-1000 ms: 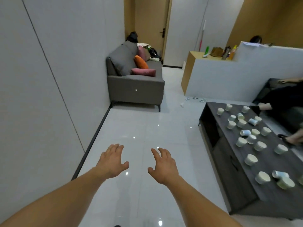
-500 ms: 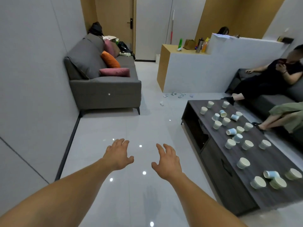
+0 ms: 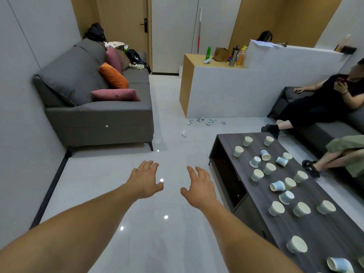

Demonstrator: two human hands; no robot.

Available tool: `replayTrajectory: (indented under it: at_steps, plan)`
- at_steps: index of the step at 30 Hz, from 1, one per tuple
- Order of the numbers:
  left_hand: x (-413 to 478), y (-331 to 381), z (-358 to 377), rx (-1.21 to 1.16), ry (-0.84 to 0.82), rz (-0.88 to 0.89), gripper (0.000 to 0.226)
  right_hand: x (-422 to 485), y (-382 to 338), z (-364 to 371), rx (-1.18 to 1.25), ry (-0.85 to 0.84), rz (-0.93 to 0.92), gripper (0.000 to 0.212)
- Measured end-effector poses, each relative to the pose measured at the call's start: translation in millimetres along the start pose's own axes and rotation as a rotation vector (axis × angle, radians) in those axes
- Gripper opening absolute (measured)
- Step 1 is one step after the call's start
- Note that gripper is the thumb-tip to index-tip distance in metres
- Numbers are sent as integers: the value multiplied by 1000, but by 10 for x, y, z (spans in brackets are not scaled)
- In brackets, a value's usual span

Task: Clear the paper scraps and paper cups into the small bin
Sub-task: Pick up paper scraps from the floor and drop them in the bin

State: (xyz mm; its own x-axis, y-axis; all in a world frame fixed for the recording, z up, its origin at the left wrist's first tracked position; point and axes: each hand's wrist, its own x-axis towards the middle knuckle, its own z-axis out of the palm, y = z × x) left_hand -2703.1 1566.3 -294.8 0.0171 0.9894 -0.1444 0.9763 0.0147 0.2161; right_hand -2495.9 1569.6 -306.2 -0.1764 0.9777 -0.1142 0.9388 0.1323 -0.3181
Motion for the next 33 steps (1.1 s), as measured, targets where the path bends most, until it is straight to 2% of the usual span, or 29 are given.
replayTrajectory:
  at_steps: [8,13,19,24,33]
  plan:
    - [1510,57,-79,-22,-44,2,78,1412,310,-187,-9,-41,13,80]
    - [2787,-79,-127,-28,-58,40,78,2595,386,-300,-47,-33,38,81]
    - [4233,-182,-489,-58,-46,87,78,3919,395,-615,-59,-4,88,81]
    - [5225,-196,-681,-46,-64,101,79,4845,447,-728,-78,-25,62,81]
    - [7161,34,-707,-12,-100,76,80,6912,1044,-792,-46,-52,54,81]
